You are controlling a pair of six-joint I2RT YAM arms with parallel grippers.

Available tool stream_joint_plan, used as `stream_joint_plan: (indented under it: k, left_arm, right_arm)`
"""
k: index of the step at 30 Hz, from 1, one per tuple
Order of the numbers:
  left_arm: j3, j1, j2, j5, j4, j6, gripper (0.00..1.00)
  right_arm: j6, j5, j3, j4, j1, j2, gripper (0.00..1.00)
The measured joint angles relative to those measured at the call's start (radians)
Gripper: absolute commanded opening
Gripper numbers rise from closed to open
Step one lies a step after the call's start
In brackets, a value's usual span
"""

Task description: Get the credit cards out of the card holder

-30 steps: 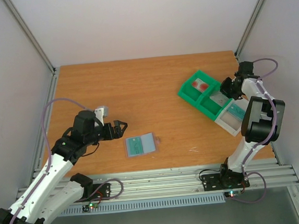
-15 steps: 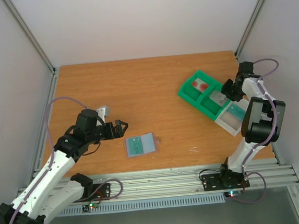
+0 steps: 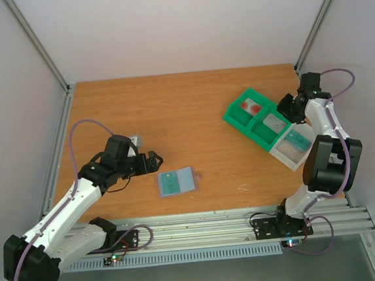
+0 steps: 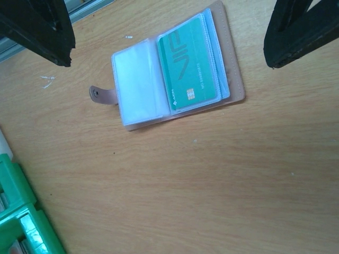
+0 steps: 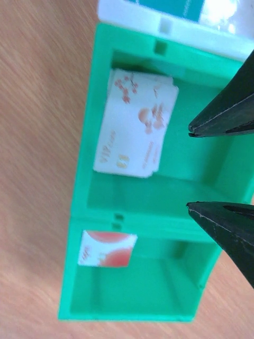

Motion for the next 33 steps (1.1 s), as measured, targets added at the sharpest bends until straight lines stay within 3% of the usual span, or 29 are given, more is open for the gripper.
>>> stream_joint_plan:
  k: [14,25,33]
  left_arm:
    - [-0.086,0.000,0.115,0.048,0.057,-0.070,0.68]
    - [-0.136,0.001,0.220,0.102,0.171,-0.093,0.47]
    - [-0.182,0.001,0.320,0.129,0.256,-0.113,0.26]
  right_arm:
    - [0.076,-0.180,-0.130,0.008,0.229,-0.208,0.34]
    - [0.143,-0.212,-0.238,0.101,0.629,-0.262,0.35]
    - [0.209,-0.190,-0.291,0.224,0.901,-0.163,0.31]
